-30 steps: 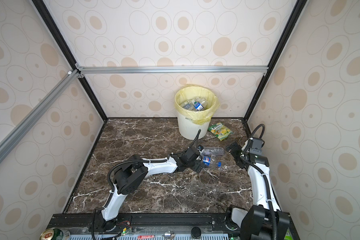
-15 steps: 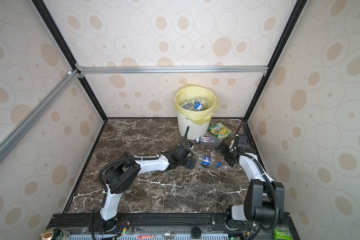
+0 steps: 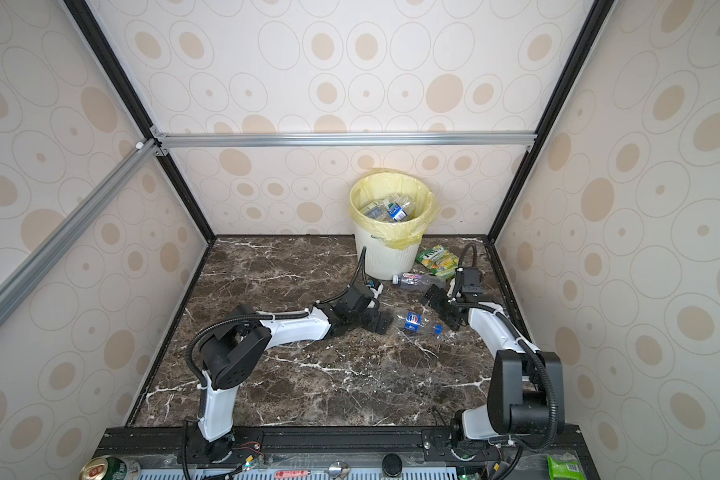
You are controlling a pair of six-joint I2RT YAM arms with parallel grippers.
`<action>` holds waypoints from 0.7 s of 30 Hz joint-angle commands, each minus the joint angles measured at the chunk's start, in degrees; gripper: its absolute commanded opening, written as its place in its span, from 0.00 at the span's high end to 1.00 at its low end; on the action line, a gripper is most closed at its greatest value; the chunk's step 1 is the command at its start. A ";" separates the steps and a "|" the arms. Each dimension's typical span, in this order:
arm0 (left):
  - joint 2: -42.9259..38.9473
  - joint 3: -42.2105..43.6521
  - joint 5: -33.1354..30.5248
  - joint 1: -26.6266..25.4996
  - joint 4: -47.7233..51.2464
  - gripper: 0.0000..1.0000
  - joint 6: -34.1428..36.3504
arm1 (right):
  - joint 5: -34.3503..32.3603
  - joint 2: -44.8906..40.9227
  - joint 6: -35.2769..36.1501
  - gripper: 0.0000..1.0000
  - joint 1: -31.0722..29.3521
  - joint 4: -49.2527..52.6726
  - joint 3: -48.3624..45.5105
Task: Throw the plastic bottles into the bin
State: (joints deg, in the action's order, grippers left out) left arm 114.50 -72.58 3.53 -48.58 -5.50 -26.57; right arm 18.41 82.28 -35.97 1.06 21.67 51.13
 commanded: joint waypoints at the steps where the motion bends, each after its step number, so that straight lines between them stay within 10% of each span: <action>1: -4.23 2.41 2.75 2.31 -3.32 0.01 -4.32 | -1.54 0.35 -1.22 0.00 -2.45 -1.00 -1.64; 21: -19.04 21.40 8.46 10.61 -12.06 0.01 -11.88 | -4.32 2.43 -6.04 0.00 -16.77 -2.43 2.60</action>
State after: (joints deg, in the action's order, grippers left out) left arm 98.63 -52.82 10.22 -40.34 -13.26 -35.24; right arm 16.01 86.04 -43.38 -15.49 17.50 51.22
